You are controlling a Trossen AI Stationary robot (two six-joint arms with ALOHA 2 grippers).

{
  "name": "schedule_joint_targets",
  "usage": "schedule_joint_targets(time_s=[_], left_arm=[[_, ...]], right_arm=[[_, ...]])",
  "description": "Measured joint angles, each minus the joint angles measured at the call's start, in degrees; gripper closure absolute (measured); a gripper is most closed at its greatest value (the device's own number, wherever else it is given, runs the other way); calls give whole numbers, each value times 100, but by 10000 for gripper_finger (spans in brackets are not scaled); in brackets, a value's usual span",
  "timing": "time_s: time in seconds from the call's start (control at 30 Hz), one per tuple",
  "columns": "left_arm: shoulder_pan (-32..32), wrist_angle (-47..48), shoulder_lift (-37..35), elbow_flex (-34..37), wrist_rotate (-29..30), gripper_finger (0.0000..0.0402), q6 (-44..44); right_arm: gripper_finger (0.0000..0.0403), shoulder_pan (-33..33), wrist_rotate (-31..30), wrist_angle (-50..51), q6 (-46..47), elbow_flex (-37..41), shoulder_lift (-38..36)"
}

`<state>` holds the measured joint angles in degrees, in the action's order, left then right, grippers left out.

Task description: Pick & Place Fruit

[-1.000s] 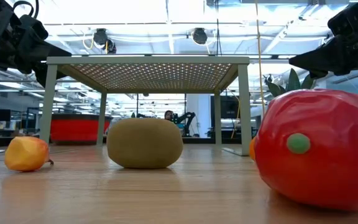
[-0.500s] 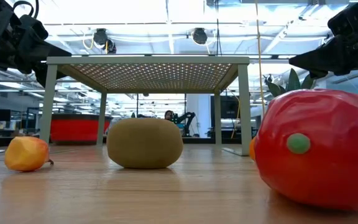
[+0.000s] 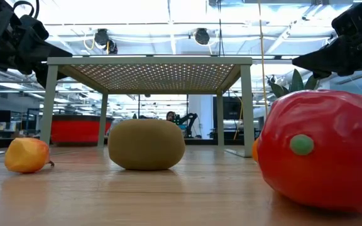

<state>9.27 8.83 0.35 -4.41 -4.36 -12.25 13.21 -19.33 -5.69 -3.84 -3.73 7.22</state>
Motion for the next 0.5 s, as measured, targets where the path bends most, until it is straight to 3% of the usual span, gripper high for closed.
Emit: schedule_joint_targets(time_s=[0.5], left_arm=[[1,-116,1,0,191,151,231]], right_arm=[[399,2,0,-2,29,0,0]])
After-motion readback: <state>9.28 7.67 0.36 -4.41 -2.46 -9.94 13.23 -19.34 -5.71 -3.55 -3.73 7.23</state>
